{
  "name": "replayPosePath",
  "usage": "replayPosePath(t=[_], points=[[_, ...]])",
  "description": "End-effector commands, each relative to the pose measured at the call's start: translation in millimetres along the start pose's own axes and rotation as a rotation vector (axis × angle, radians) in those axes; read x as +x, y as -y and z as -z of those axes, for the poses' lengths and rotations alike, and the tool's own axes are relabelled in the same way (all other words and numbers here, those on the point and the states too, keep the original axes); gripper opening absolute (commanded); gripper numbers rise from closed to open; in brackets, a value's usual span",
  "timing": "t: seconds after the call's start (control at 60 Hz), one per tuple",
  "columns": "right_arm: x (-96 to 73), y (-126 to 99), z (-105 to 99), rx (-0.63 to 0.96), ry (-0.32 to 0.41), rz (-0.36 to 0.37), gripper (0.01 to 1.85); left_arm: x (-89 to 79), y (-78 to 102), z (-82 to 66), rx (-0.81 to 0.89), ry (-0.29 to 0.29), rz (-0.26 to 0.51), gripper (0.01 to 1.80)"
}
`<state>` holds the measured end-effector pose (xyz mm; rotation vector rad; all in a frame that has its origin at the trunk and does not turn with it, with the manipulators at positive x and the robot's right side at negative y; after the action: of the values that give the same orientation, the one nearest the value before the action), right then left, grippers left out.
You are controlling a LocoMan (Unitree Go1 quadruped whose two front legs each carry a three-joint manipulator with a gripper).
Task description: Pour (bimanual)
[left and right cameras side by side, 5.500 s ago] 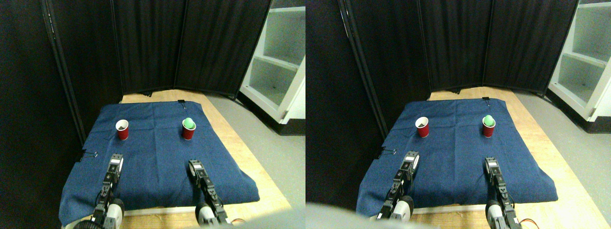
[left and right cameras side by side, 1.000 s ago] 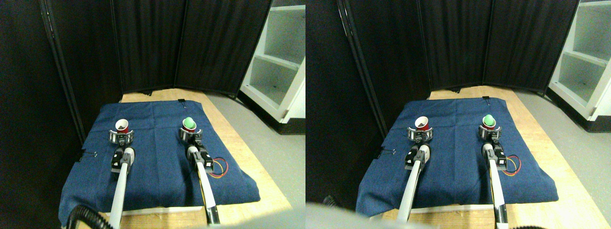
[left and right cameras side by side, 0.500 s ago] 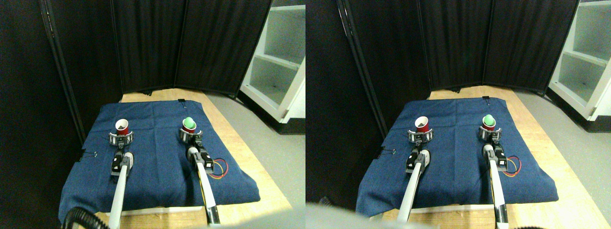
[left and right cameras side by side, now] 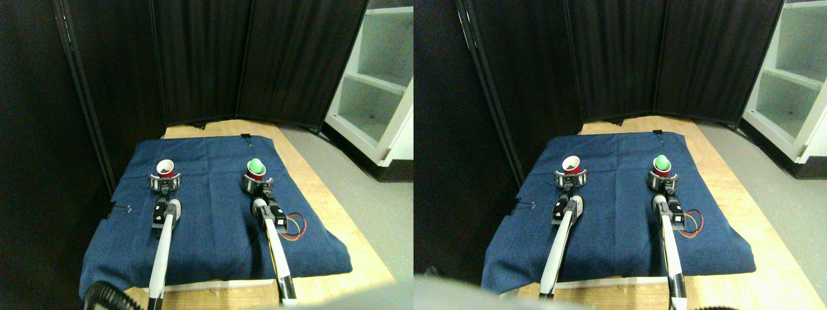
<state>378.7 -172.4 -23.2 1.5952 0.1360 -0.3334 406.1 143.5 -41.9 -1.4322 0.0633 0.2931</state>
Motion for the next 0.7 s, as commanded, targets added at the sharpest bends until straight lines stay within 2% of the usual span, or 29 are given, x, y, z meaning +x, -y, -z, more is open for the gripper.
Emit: replayPosePath(t=[0.017,0.183,0.3,0.333,0.367,0.417,0.433,0.45,0.483,0.55,0.617,0.7], points=[[4.1,-4,3,0.000,-0.007,-0.016,0.96,5.0,2.4,1.1,-0.009,-0.004,0.019,1.18],[2.3,-4,5,-0.012,-0.009,-0.017,0.93,6.6,4.6,4.5,-0.018,-0.001,0.017,1.14],[1.2,-5,8,-0.002,0.000,-0.032,0.77,5.8,8.2,7.5,-0.044,0.042,0.025,1.01],[0.5,-6,9,0.006,0.015,-0.037,0.66,6.1,9.7,8.9,-0.035,0.067,0.031,0.85],[0.5,-6,9,0.007,0.019,-0.039,0.63,6.6,9.8,8.9,-0.036,0.068,0.032,0.82],[0.7,-6,10,0.019,0.038,-0.040,0.43,8.0,10.5,9.3,-0.043,0.075,0.040,0.54],[0.6,-6,9,0.016,0.040,-0.042,0.38,8.2,11.1,9.5,-0.053,0.092,0.042,0.36],[0.5,-6,9,0.015,0.043,-0.042,0.35,8.2,11.3,9.5,-0.058,0.100,0.043,0.33],[1.2,-6,9,0.019,0.054,-0.044,0.33,8.9,11.8,9.3,-0.064,0.122,0.043,0.33],[2.7,-6,8,0.026,0.048,-0.062,0.33,9.8,12.1,8.0,-0.048,0.125,0.041,0.33],[3.4,-6,9,0.016,0.099,-0.070,0.33,8.7,12.5,4.9,-0.055,0.133,0.040,0.33],[2.9,-6,9,-0.003,0.112,-0.064,0.33,5.9,13.0,4.1,-0.058,0.132,0.035,0.33]])
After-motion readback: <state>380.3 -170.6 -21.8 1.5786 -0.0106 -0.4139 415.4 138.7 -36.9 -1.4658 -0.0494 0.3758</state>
